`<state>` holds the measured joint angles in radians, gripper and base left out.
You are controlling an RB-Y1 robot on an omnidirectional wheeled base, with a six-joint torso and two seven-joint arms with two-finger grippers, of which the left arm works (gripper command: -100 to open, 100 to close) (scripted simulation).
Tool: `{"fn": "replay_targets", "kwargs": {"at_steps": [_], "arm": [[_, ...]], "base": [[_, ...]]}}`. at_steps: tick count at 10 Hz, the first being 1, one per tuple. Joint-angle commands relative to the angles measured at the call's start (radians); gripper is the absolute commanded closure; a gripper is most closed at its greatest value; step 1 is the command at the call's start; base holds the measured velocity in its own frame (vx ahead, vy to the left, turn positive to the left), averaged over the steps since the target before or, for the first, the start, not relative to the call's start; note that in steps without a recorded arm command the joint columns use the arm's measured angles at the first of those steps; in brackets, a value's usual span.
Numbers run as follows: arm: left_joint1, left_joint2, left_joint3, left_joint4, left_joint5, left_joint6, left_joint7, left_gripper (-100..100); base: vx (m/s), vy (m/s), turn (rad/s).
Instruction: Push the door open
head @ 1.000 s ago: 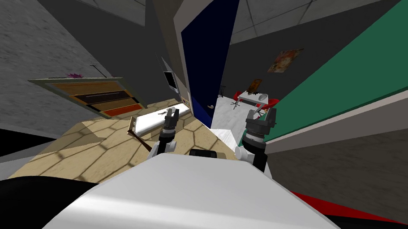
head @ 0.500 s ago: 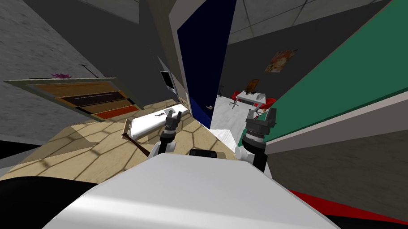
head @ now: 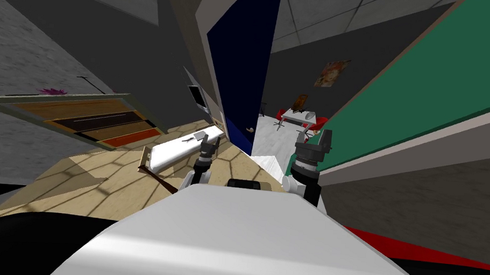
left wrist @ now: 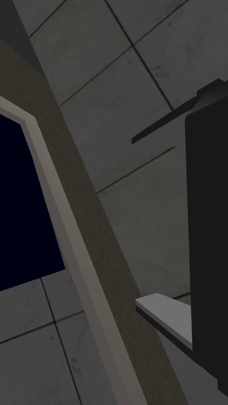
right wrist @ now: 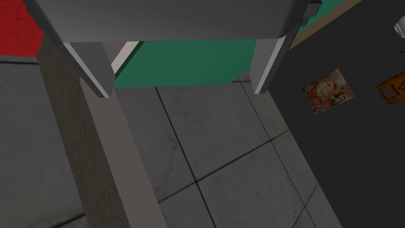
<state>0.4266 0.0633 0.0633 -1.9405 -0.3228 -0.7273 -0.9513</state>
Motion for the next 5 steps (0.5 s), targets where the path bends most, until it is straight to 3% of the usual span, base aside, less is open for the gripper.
{"fn": "replay_targets", "kwargs": {"at_steps": [1, 5], "arm": [[0.001, 0.000, 0.002, 0.012, -0.009, -0.005, -0.038, -100], [-0.008, 0.006, 0.016, 0.079, -0.050, -0.026, -0.142, -100]], "base": [[0.061, 0.007, -0.039], [0.053, 0.006, -0.065]]}}
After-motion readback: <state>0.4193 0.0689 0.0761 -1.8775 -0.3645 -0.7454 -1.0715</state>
